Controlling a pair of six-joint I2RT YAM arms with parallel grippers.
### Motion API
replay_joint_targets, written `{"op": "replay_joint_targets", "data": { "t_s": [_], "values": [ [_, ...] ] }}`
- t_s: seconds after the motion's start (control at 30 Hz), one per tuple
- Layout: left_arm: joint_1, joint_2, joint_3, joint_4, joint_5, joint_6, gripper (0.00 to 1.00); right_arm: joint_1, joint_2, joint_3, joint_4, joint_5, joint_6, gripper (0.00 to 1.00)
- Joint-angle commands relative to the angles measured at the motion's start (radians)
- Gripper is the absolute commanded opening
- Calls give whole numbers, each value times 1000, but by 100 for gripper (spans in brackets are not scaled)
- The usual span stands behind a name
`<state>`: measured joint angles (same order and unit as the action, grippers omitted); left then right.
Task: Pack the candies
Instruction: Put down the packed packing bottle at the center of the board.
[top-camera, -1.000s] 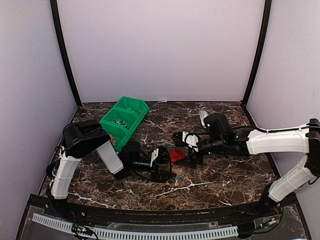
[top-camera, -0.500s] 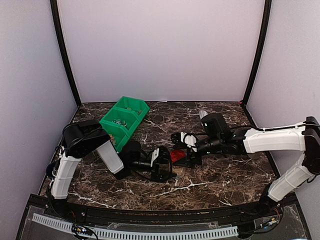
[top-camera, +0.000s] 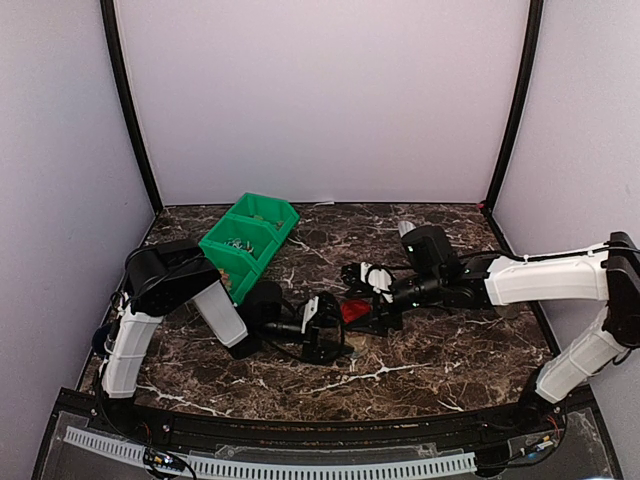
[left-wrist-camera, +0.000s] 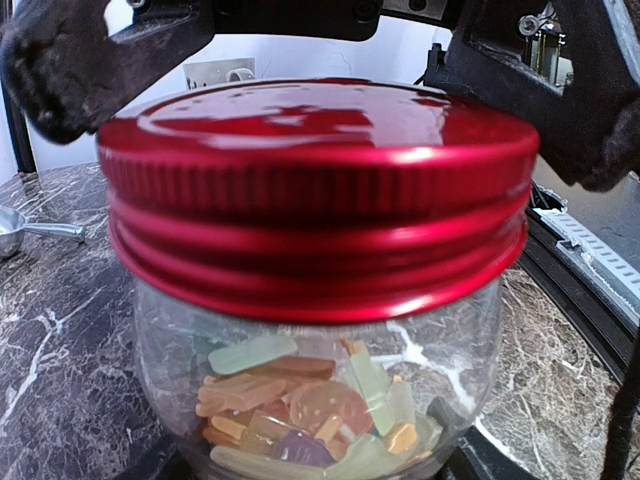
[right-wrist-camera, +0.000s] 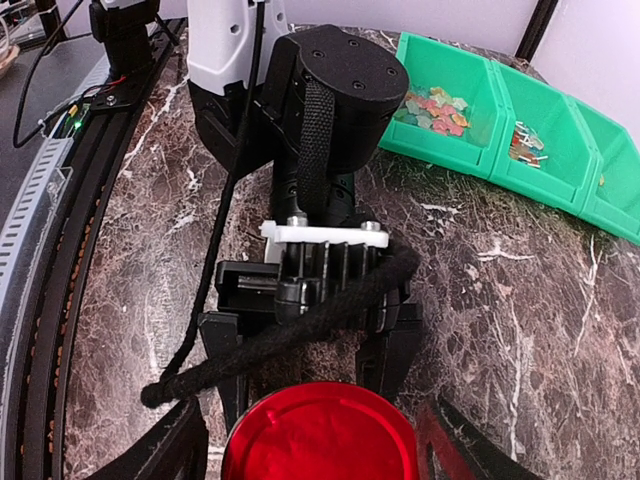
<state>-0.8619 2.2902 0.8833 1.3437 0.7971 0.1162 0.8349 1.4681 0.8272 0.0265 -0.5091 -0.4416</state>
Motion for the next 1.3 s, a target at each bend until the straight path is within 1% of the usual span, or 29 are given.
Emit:
{"op": "replay_joint_targets", "data": {
  "t_s": [0.0,0.1,0.33,0.4,0.47,0.63,0.8,0.87,0.97,1.03,1.13,1.27],
  "values": [
    [-6,22,-16,-145,9,2,69,-12,24,18,7,-11,15,72],
    [-6,22,-15,-147,9,2,69,-12,29,12,8,-11,19,73],
    [-6,27,-10,-150,10,0,69,-15,24,5,13,-16,32,73],
    [-6,28,-9,-150,10,-1,69,-17,24,3,11,-14,32,74],
    [-6,28,-9,-150,12,-1,69,-17,23,-1,10,-16,31,78],
    [-6,28,-9,-149,12,-3,69,-19,21,-5,18,-12,37,78],
    [-7,27,-10,-148,9,-3,69,-23,30,0,25,-16,51,68],
    [-6,28,-9,-149,6,-3,69,-26,36,3,24,-22,59,62],
    [-7,27,-9,-150,-13,-3,69,-29,46,3,27,-18,75,58],
    [-7,29,-5,-162,-68,-3,69,-31,52,3,40,21,104,56],
    [-6,30,1,-169,-195,-4,68,-31,64,2,64,95,163,56],
    [-6,31,-5,-142,-278,-16,68,-29,66,-15,119,163,255,53]
  ]
}}
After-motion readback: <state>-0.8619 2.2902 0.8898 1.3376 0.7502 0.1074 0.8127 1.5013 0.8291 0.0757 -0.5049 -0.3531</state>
